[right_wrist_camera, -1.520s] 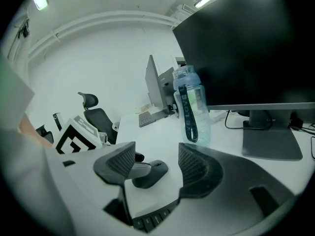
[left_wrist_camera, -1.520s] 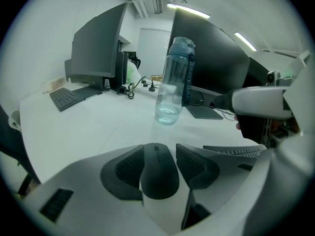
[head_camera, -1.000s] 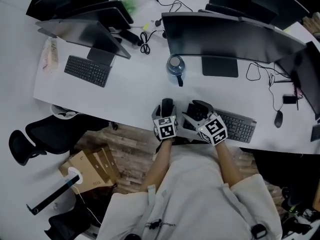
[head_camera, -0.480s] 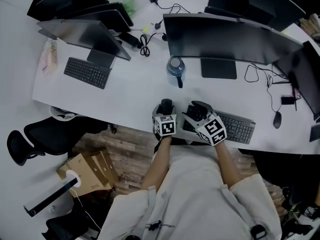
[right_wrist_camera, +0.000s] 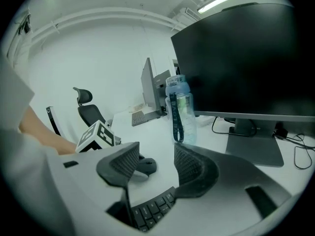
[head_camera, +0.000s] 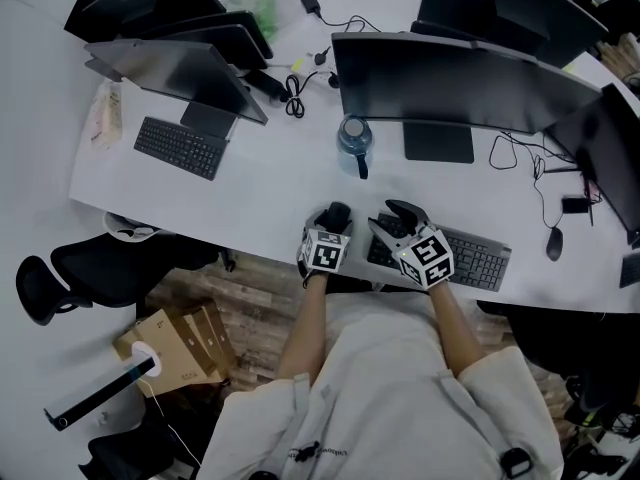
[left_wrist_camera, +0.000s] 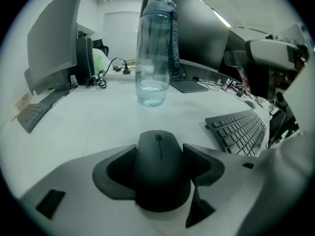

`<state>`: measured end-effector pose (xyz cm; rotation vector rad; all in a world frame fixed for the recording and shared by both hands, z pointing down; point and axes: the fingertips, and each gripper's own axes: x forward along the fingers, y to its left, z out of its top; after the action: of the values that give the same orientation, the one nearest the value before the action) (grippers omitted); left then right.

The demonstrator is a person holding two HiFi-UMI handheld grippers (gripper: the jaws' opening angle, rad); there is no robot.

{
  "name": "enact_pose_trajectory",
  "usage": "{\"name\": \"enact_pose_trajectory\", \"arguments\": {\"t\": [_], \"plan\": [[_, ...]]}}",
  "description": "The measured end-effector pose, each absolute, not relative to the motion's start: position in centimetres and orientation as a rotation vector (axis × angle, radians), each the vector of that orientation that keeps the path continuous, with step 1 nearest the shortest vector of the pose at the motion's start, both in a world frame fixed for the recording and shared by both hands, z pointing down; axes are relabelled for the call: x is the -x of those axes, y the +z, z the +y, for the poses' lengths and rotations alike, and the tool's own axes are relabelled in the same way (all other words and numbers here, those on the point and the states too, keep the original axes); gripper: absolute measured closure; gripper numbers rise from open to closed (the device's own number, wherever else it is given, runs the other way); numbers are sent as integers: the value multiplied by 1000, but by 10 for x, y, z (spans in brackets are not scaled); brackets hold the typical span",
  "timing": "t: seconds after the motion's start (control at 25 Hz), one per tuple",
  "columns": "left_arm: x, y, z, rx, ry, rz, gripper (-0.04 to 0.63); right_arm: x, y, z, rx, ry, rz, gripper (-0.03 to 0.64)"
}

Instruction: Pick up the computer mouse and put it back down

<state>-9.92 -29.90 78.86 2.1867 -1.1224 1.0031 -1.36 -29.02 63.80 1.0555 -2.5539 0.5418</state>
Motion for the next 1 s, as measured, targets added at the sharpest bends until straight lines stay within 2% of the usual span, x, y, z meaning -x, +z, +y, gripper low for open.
{"name": "enact_pose_trajectory", "arguments": {"t": [0.24,1.0], "plan": [[100,789,-294,-2214,1080,-1054,304,13,639,-285,-1054,536,-2542,387],[101,767,-292,-2209,890,-1170,304,2,636,-271,-1091,523,-2526,384]]}}
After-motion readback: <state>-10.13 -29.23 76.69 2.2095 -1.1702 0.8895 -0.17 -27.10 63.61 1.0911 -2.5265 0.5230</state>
